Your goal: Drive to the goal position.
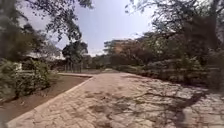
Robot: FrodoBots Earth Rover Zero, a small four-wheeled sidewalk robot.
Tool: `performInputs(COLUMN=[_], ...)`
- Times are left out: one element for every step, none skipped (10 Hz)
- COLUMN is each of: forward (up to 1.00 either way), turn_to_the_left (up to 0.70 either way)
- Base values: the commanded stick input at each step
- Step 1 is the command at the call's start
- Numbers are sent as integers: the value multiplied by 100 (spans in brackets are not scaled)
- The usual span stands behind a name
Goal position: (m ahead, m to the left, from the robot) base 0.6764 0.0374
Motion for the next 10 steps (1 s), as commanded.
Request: performInputs(forward=[70, 70, 70, 70, 70, 70, 70, 70, 52, 11], turn_to_the_left=[0, 0, 0, 0, 0, 0, 0, 0, 0, 0])
